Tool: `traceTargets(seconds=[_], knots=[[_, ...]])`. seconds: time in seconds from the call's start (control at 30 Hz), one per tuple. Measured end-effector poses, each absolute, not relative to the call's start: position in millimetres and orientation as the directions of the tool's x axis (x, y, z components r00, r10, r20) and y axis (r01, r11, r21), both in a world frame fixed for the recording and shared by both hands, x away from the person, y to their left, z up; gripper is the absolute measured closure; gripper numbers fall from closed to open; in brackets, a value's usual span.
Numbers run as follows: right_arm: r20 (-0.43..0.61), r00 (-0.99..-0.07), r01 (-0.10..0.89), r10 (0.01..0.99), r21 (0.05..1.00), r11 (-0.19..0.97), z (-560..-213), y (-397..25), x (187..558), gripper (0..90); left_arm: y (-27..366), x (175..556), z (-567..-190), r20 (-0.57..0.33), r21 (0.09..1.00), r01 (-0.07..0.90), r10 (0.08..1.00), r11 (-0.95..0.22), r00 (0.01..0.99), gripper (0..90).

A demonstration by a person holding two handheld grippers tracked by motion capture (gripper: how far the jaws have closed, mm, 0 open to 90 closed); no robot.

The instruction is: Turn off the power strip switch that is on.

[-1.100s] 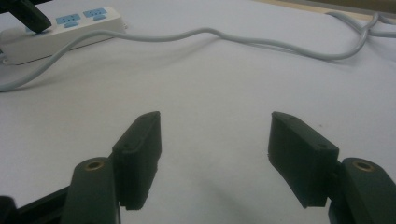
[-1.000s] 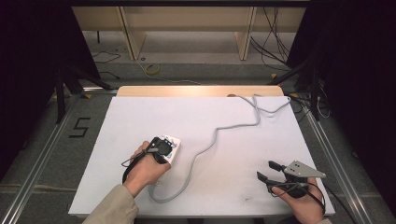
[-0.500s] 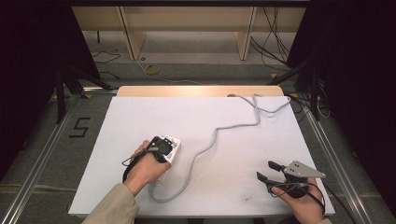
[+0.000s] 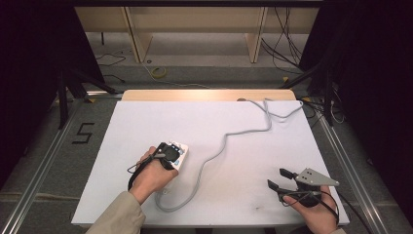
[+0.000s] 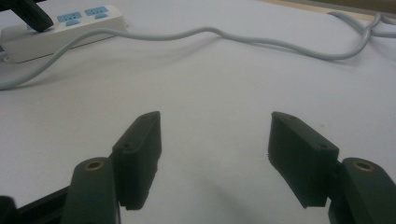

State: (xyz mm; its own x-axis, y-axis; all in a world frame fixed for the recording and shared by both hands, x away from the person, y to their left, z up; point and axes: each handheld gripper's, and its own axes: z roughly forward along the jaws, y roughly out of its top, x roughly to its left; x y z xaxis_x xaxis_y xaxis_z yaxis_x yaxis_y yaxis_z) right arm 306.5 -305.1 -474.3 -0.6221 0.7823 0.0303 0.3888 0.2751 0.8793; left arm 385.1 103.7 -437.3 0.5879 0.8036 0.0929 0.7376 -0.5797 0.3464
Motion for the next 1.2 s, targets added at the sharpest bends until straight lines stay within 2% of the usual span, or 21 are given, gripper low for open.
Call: traceTargets(seconds=[1.2], knots=[[0.029, -0.622, 0.390, 0.782, 0.878, 0.277, -474.3, -305.1, 306.8, 35.9, 102.4, 381.8, -437.9, 0.118, 0.361, 0.720, 0.795, -0.593, 0.595, 89.6]])
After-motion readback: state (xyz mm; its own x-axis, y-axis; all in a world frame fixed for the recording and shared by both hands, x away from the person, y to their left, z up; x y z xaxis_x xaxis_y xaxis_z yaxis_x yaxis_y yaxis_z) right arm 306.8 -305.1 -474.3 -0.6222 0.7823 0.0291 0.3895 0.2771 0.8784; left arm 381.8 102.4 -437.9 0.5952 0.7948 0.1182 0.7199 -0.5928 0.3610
